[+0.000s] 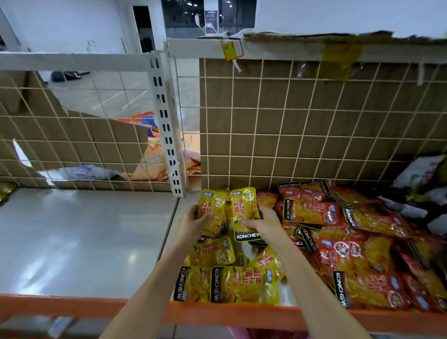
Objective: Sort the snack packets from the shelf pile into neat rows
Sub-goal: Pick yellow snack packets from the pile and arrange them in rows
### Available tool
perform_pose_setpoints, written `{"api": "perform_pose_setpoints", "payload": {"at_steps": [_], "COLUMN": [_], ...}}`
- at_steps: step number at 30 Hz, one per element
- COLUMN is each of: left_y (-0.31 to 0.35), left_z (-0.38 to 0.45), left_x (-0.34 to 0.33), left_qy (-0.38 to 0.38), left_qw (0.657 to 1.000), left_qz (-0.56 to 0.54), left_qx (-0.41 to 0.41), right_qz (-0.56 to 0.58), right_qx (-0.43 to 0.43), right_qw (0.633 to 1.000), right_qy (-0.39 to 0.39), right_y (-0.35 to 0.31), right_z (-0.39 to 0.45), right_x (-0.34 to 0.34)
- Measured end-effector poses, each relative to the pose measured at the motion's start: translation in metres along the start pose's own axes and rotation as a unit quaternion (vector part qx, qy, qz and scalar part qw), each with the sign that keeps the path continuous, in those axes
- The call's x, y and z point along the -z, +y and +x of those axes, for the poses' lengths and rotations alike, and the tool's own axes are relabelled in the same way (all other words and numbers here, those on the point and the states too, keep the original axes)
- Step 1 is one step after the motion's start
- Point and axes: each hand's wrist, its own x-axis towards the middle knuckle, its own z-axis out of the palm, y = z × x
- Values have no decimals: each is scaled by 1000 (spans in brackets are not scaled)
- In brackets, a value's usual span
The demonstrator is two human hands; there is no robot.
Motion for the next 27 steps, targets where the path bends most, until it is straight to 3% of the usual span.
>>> {"api": "perform_pose_setpoints", "payload": {"at_steps": [8,12,19,27], "left_y": [16,12,-11,-30], "left_z": [-15,-43,-98,-168], "left_x": [20,37,67,118], "left_qy": [48,74,192,340], "left_qw": [993,987,965,926], "left_qz": [-89,-135,-180,-158], "left_qx": [-55,-38,25,35], "right_qz": [94,105,116,115], "right_qx": [36,36,35,44], "right_qw": [993,989,974,948], "right_qy": [-56,-99,-191,-294], "right_y": [-14,-14,-12,-19], "right_z": [-33,-42,-56,-81], "right_x": [13,-4,-51,-128]}}
